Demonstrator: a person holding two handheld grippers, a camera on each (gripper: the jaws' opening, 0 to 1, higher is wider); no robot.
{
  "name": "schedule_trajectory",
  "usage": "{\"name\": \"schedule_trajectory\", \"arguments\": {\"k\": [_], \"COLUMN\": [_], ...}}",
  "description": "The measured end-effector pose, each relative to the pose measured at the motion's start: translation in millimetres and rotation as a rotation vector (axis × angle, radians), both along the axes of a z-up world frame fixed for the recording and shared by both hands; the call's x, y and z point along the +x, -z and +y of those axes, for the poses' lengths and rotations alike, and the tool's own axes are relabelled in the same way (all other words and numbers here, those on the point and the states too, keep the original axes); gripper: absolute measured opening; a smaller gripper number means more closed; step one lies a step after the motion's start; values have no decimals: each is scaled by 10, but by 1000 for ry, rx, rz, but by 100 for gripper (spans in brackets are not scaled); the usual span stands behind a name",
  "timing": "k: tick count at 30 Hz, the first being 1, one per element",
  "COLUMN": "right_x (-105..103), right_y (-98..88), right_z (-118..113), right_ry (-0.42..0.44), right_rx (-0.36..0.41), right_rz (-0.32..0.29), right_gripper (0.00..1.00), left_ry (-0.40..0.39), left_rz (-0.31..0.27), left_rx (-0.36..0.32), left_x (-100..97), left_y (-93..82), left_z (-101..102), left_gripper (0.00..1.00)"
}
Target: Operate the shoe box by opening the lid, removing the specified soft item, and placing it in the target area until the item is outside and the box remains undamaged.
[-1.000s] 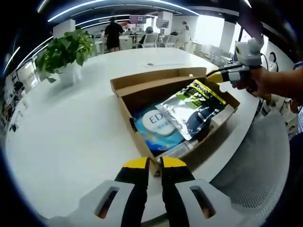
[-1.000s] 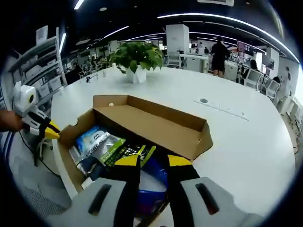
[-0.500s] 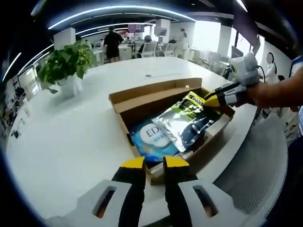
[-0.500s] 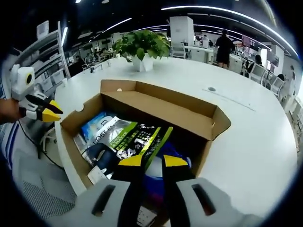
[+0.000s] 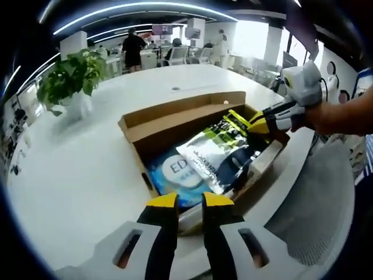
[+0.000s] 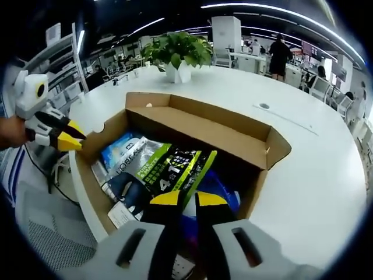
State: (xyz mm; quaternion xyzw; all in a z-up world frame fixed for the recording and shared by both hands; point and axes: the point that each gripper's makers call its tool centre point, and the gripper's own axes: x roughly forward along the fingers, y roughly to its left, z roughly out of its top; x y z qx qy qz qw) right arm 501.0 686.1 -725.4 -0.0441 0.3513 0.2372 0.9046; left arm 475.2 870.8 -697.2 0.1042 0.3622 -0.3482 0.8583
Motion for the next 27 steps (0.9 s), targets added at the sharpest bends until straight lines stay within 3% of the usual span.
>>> {"name": "schedule_trajectory", "arguments": {"k": [7, 16, 27], "right_x": [14, -4, -28], "right_y": [14, 60, 93], "right_z": [11, 0, -39], "right_ry": [-4, 3, -5], "right_rx": [-7, -26, -55], "right_rz": [12, 42, 48], "right_gripper": [6, 1, 0], "left_ry": [42, 76, 64], "left_rz": [20, 138, 142], "left_rx": [14, 45, 69], "left_x": [40, -3, 179], "left_y": [42, 226, 312], "left_z": [-166, -323, -442], "left_gripper": [14, 16, 14]}}
